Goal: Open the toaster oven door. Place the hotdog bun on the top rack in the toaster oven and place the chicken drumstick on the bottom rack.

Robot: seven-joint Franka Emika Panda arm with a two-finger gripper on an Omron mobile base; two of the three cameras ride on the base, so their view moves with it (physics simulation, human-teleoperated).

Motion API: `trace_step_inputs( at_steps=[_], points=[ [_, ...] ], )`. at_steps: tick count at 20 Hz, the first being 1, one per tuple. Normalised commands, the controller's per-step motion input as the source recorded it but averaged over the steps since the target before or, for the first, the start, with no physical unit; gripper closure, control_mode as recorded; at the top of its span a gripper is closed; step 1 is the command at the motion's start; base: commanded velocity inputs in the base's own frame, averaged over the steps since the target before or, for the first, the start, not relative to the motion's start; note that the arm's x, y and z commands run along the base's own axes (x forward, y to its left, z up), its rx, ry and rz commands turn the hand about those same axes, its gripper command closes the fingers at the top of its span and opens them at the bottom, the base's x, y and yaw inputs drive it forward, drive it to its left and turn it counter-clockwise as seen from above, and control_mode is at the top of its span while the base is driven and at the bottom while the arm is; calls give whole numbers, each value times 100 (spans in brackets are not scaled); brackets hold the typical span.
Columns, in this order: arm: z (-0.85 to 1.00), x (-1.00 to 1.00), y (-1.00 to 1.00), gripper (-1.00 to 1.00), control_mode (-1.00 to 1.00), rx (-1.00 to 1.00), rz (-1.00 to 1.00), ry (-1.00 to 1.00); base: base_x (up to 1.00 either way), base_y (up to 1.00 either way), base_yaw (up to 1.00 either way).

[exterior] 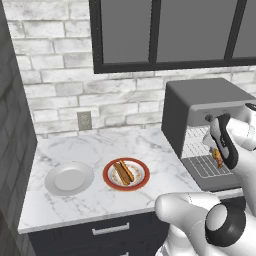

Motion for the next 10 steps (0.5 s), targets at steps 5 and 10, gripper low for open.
trace_step_inputs(
  at_steps=[5, 10],
  points=[
    [-22, 24, -36, 100, -100, 0, -26, 2, 0, 0, 0],
    [-32, 10, -32, 100, -100, 0, -32, 0, 0, 0, 0]
  ],
)
